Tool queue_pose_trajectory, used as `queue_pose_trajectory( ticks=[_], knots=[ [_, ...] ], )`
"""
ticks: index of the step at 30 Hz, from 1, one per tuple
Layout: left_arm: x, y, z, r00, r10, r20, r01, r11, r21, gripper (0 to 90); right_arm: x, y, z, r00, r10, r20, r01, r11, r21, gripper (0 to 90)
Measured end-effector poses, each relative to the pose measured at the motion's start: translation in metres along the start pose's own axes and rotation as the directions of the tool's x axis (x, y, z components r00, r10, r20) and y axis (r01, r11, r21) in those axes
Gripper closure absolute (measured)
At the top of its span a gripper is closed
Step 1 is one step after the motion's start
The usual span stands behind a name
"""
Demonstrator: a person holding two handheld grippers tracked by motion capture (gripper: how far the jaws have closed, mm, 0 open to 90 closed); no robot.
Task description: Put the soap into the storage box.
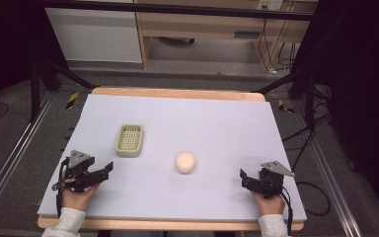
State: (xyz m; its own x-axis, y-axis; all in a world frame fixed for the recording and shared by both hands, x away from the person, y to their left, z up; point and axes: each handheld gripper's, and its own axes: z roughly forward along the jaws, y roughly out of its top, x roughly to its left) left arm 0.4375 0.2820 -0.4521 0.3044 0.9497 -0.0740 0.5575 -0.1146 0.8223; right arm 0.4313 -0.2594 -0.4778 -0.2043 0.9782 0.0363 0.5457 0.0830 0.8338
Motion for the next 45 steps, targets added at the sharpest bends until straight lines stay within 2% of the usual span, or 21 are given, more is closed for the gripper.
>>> queue_pose_trajectory(
  ticks=[4,12,14,20,31,45],
  knots=[
    [-0.008,0.002,0.000,0.9999,0.007,0.012,-0.007,1.0000,-0.006,26.8,0.002,-0.001,0.001,0.9999,-0.013,0.002,0.013,1.000,0.016,9.0],
    [-0.021,0.007,0.000,0.9990,0.021,0.039,-0.021,0.9996,-0.017,27.0,0.000,-0.002,0.001,1.0000,-0.008,0.004,0.008,1.000,0.015,9.0],
    [-0.027,0.009,0.000,0.9984,0.033,0.046,-0.032,0.9992,-0.023,27.2,0.001,-0.002,0.003,1.0000,-0.009,0.000,0.009,0.999,0.031,9.0],
    [-0.032,0.013,0.002,0.9973,0.051,0.053,-0.050,0.9983,-0.031,28.0,0.003,-0.003,0.004,0.9999,-0.009,-0.009,0.009,0.999,0.033,9.0],
    [-0.053,0.023,0.013,0.9924,0.088,0.086,-0.086,0.9960,-0.024,28.6,0.002,-0.001,0.002,1.0000,-0.001,0.004,0.001,1.000,0.004,8.2],
    [-0.086,0.039,0.029,0.9841,0.112,0.138,-0.109,0.9937,-0.023,27.9,0.004,-0.001,0.004,0.9997,-0.003,-0.022,0.003,1.000,0.023,8.2]
  ],
)
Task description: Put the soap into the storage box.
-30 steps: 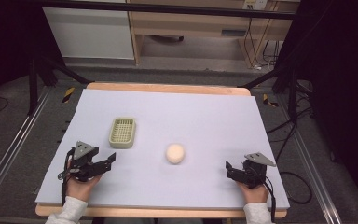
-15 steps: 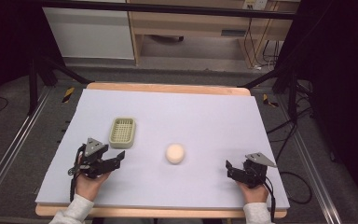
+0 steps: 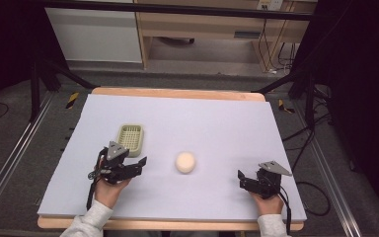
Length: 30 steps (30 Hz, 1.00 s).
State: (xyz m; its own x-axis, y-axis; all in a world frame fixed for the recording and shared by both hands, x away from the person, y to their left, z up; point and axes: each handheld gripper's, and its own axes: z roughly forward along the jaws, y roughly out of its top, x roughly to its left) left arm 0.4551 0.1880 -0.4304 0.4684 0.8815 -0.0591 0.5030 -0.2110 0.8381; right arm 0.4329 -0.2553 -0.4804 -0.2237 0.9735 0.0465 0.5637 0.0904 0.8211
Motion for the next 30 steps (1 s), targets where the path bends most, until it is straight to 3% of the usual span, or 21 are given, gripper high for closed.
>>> queue_pose_trajectory(
  ticks=[19,30],
  knots=[
    [-0.030,0.015,0.019,0.9979,0.054,0.035,-0.055,0.9983,0.017,27.7,0.001,0.000,0.001,1.0000,-0.007,0.005,0.007,1.000,-0.001,7.6],
    [-0.043,0.020,0.027,0.9968,0.060,0.052,-0.061,0.9980,0.014,26.9,0.001,0.001,0.002,1.0000,-0.006,0.004,0.006,1.000,0.000,7.6]
  ],
)
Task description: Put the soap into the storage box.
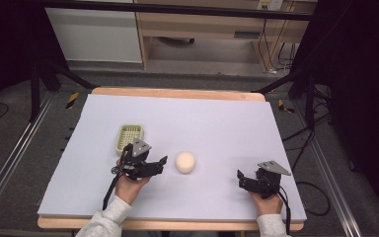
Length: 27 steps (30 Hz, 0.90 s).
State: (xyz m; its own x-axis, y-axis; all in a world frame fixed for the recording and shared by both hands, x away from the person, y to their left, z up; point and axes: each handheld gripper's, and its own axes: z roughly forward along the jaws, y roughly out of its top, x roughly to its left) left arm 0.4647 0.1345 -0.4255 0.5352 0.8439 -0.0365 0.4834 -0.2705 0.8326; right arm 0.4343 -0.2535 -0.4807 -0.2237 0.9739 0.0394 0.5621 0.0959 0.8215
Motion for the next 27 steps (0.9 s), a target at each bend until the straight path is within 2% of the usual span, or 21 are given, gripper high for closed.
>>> queue_pose_trajectory(
  ticks=[4,8,27],
  knots=[
    [-0.003,0.002,0.003,1.0000,-0.002,0.006,0.002,1.0000,0.000,26.4,0.000,0.000,0.000,1.0000,0.001,0.001,-0.001,1.000,0.001,7.6],
    [-0.008,0.004,0.007,0.9998,0.015,0.008,-0.015,0.9998,0.008,25.6,0.000,0.000,0.000,1.0000,0.002,0.000,-0.002,1.000,0.000,7.5],
    [-0.028,0.013,0.028,0.9987,0.044,0.026,-0.045,0.9981,0.043,20.8,0.000,0.000,0.001,1.0000,-0.001,-0.001,0.001,1.000,0.005,7.5]
  ],
)
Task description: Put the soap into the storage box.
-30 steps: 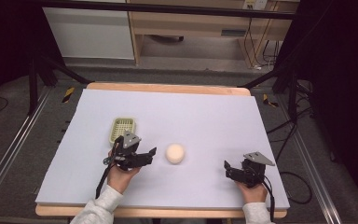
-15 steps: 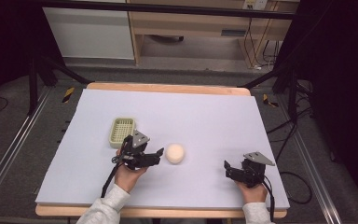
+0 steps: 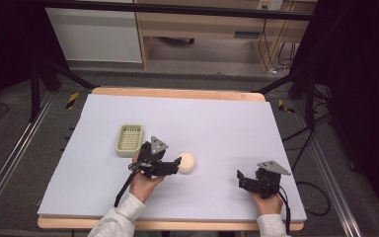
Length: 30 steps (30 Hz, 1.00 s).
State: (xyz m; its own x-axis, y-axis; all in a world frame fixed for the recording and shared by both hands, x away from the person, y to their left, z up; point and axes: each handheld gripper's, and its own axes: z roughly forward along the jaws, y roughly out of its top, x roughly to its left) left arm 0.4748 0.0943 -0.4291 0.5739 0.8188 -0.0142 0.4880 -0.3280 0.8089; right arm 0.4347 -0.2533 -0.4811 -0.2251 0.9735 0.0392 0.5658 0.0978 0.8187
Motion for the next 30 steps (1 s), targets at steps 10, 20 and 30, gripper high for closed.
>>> queue_pose_trajectory(
  ticks=[10,20,30],
  knots=[
    [-0.010,0.005,0.011,0.9997,0.016,0.017,-0.017,0.9995,0.026,17.8,0.000,0.000,0.000,1.0000,-0.002,0.003,0.002,1.000,-0.001,7.4],
    [-0.019,0.008,0.020,0.9994,0.023,0.025,-0.025,0.9985,0.048,15.7,0.000,0.000,0.000,1.0000,-0.001,0.000,0.001,1.000,-0.001,7.3],
    [-0.023,0.007,0.032,0.9993,0.023,0.029,-0.026,0.9962,0.083,14.1,0.000,0.000,0.000,1.0000,-0.002,-0.003,0.002,1.000,0.002,7.2]
  ],
)
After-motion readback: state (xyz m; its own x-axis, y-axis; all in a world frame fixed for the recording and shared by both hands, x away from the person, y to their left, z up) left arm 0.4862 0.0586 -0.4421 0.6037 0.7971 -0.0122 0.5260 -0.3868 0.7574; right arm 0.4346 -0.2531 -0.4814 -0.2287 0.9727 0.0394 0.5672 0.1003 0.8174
